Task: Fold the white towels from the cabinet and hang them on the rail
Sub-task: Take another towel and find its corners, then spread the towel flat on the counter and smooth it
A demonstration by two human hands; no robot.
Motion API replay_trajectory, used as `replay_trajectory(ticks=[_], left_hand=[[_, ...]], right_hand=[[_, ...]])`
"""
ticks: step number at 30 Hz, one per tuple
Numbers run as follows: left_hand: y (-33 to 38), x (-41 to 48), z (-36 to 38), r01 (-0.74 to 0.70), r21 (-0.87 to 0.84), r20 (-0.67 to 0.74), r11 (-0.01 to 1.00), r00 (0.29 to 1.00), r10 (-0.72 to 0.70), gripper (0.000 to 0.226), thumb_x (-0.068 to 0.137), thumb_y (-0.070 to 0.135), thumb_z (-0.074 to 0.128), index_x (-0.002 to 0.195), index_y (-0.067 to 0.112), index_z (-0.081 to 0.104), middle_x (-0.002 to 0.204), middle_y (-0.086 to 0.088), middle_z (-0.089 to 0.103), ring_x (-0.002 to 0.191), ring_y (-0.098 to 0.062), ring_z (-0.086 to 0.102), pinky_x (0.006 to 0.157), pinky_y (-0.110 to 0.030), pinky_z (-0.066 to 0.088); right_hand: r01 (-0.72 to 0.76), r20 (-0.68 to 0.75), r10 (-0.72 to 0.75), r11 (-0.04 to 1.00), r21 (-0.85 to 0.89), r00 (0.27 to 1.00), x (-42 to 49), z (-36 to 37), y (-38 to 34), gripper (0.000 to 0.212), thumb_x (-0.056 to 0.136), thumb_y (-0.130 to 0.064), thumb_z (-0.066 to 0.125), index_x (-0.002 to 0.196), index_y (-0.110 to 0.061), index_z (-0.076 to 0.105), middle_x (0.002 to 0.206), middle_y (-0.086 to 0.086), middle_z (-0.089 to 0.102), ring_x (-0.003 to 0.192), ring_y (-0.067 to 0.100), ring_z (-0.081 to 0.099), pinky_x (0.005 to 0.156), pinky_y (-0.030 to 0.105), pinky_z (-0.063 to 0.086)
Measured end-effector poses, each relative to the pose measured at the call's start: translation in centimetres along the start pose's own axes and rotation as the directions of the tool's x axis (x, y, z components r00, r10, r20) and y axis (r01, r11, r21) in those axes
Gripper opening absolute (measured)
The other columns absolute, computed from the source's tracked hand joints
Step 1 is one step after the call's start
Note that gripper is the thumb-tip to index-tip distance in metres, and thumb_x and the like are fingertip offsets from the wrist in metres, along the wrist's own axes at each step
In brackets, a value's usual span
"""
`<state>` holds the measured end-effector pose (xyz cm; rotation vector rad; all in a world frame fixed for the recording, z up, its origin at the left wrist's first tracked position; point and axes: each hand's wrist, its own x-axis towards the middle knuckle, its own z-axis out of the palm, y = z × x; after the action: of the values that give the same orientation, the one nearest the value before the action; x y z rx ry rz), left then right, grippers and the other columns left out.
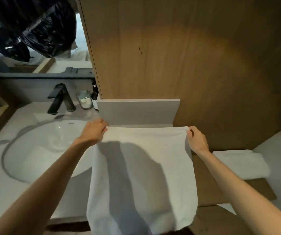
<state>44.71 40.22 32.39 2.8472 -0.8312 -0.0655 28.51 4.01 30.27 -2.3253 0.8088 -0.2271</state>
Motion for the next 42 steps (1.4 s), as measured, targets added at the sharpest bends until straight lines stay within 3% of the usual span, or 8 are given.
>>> replay_trajectory(ticks=[8, 15, 18, 20, 23, 27, 30, 42], left_hand=[[-1.3, 4.4, 3.7, 0.045, -0.008, 0.078, 0.999, 0.996, -0.044, 0.028, 0.099, 0.014, 0.042, 0.120, 0.013, 0.061, 0.128, -0.010, 0.053, 0.109, -0.035, 0.053, 0.094, -0.039, 0.038], [-1.5, 5.4, 5.6, 0.069, -0.188, -0.047, 0.980, 0.996, -0.080, 0.026, 0.089, -0.003, 0.052, 0.111, 0.007, 0.063, 0.122, -0.016, 0.056, 0.106, -0.037, 0.054, 0.086, -0.040, 0.047], [-0.3, 4.8, 6.1, 0.063, -0.169, -0.113, 0.984, 0.990, -0.083, 0.031, 0.082, -0.005, 0.061, 0.111, 0.005, 0.064, 0.119, -0.016, 0.059, 0.105, -0.038, 0.055, 0.085, -0.044, 0.048], [1.9, 3.8, 7.1, 0.011, -0.171, -0.176, 0.985, 0.983, -0.042, 0.036, 0.081, -0.002, 0.064, 0.117, 0.004, 0.063, 0.119, -0.016, 0.062, 0.104, -0.038, 0.059, 0.087, -0.044, 0.049], [6.6, 1.9, 9.8, -0.069, -0.183, -0.082, 0.981, 0.995, 0.054, 0.048, 0.097, 0.011, 0.048, 0.144, 0.007, 0.040, 0.151, -0.008, 0.038, 0.138, -0.030, 0.037, 0.114, -0.043, 0.028], [8.9, 0.7, 14.0, -0.032, -0.054, 0.029, 0.998, 0.999, 0.033, 0.056, 0.102, 0.043, 0.025, 0.153, 0.021, 0.017, 0.160, -0.001, 0.004, 0.148, -0.026, 0.007, 0.119, -0.049, 0.006], [6.4, 0.3, 14.6, 0.007, -0.040, 0.073, 0.999, 0.997, -0.004, 0.059, 0.097, 0.059, 0.012, 0.152, 0.039, 0.004, 0.161, 0.005, -0.012, 0.147, -0.021, -0.017, 0.119, -0.046, -0.011], [3.2, 0.6, 12.4, 0.150, -0.068, 0.098, 0.986, 0.985, -0.143, 0.067, 0.087, 0.068, 0.012, 0.150, 0.046, 0.011, 0.159, -0.019, -0.011, 0.147, -0.035, -0.013, 0.119, -0.041, -0.009]], right_hand=[[-0.149, -0.002, 0.149, 0.988, -0.048, 0.989, 3.8, 4.2, -0.5, 0.033, 0.104, -0.026, 0.037, 0.124, -0.008, 0.057, 0.120, 0.017, 0.064, 0.110, 0.038, 0.058, 0.092, 0.043, 0.046], [-0.245, -0.054, 0.243, 0.969, -0.028, 0.968, 4.8, 6.2, -1.4, 0.031, 0.102, -0.017, 0.040, 0.127, -0.004, 0.054, 0.125, 0.022, 0.060, 0.116, 0.040, 0.055, 0.094, 0.041, 0.044], [-0.144, -0.088, 0.139, 0.988, -0.055, 0.986, 3.3, 7.2, -2.3, 0.037, 0.098, -0.012, 0.046, 0.135, -0.008, 0.044, 0.138, 0.017, 0.044, 0.115, 0.038, 0.053, 0.086, 0.042, 0.045], [0.071, -0.136, -0.091, 0.987, -0.145, 0.986, 1.5, 8.6, -3.1, 0.037, 0.094, -0.010, 0.048, 0.131, -0.011, 0.046, 0.140, 0.013, 0.040, 0.117, 0.035, 0.048, 0.088, 0.043, 0.044], [0.331, 0.020, -0.338, 0.906, -0.262, 0.941, -0.9, 12.6, -4.4, 0.043, 0.096, -0.019, 0.039, 0.137, -0.013, 0.048, 0.149, 0.012, 0.040, 0.131, 0.035, 0.039, 0.108, 0.046, 0.035], [0.348, 0.297, -0.234, 0.835, -0.426, 0.926, -2.3, 17.3, -4.8, 0.055, 0.101, -0.039, 0.004, 0.155, -0.029, 0.010, 0.163, 0.002, 0.000, 0.150, 0.029, -0.006, 0.118, 0.051, -0.009], [0.365, 0.313, -0.230, 0.788, -0.496, 0.922, -2.1, 17.4, -3.8, 0.060, 0.099, -0.055, -0.001, 0.154, -0.035, 0.015, 0.162, -0.001, 0.008, 0.149, 0.031, 0.002, 0.116, 0.055, -0.007], [0.251, 0.276, -0.121, 0.825, -0.505, 0.953, 0.6, 11.7, 1.0, 0.062, 0.092, -0.067, 0.002, 0.151, -0.047, -0.005, 0.161, -0.009, -0.014, 0.148, 0.023, -0.019, 0.119, 0.043, -0.014]])
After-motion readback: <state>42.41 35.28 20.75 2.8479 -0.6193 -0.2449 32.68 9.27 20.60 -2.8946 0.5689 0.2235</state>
